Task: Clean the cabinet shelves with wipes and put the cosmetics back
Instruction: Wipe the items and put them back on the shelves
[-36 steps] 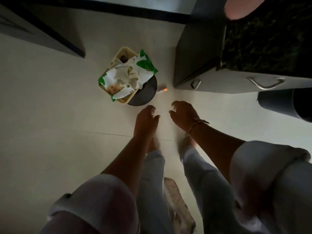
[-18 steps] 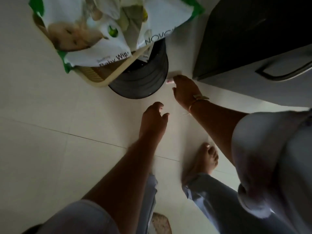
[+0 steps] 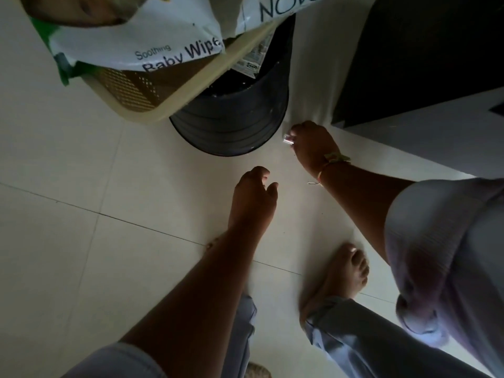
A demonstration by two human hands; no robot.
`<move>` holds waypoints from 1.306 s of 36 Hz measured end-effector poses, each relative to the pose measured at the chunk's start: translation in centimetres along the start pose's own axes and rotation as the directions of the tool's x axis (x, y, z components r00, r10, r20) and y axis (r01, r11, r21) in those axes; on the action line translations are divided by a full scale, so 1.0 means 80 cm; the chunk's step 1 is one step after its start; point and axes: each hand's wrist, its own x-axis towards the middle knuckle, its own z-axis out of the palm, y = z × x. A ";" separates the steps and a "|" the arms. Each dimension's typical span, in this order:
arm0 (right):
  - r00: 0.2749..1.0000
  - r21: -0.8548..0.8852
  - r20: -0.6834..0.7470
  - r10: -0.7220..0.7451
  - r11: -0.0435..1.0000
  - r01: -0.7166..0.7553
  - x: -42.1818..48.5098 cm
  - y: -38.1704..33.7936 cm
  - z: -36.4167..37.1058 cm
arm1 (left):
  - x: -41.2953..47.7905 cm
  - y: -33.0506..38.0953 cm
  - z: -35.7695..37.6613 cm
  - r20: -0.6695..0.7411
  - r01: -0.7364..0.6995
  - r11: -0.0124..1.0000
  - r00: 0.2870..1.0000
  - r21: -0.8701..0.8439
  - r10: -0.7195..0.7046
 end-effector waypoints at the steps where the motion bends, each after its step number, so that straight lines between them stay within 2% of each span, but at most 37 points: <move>1: 1.000 0.033 -0.002 0.012 0.999 -0.012 -0.001 0.000 0.000 | 0.000 0.000 0.000 0.003 0.002 1.000 1.000 0.001 -0.002; 5: 0.997 0.209 0.034 0.074 0.975 -0.080 -0.018 -0.010 -0.009 | -0.008 0.005 -0.005 0.007 0.024 1.000 1.000 -0.006 -0.024; 8: 0.987 0.430 0.092 0.133 0.888 -0.160 -0.047 -0.032 -0.035 | -0.024 0.012 -0.014 0.006 0.059 0.998 0.998 -0.030 -0.059; 11: 0.963 0.592 0.204 0.179 0.760 -0.266 -0.083 -0.054 -0.062 | -0.049 0.029 -0.032 0.006 0.108 0.990 0.994 -0.086 -0.107; 15: 0.914 0.751 0.345 0.212 0.522 -0.405 -0.134 -0.083 -0.118 | -0.092 0.061 -0.064 -0.005 0.145 0.974 0.989 -0.175 -0.148; 21: 0.847 0.823 0.496 0.191 0.209 -0.528 -0.216 -0.131 -0.234 | -0.171 0.111 -0.120 0.001 0.171 0.961 0.985 -0.216 -0.174; 24: 0.833 0.830 0.524 0.174 0.116 -0.546 -0.257 -0.157 -0.314 | -0.215 0.142 -0.153 0.050 0.239 0.917 0.971 -0.319 -0.236; 28: 0.832 0.840 0.525 0.178 0.046 -0.540 -0.314 -0.188 -0.420 | -0.290 0.223 -0.215 0.063 0.215 0.809 0.974 -0.547 -0.216; 31: 0.837 0.848 0.524 0.158 0.003 -0.531 -0.355 -0.204 -0.487 | -0.337 0.282 -0.255 0.054 0.183 0.751 0.980 -0.634 -0.193; 37: 0.871 0.878 0.478 0.113 -0.034 -0.477 -0.432 -0.211 -0.611 | -0.427 0.391 -0.308 0.005 0.071 0.785 0.996 -0.615 -0.087; 41: 0.889 0.895 0.446 0.103 -0.031 -0.445 -0.469 -0.198 -0.667 | -0.466 0.445 -0.318 0.001 0.009 0.845 1.000 -0.534 -0.010; 47: 0.900 0.913 0.407 0.155 -0.028 -0.408 -0.494 -0.154 -0.722 | -0.491 0.518 -0.305 0.036 0.001 0.881 0.999 -0.472 0.018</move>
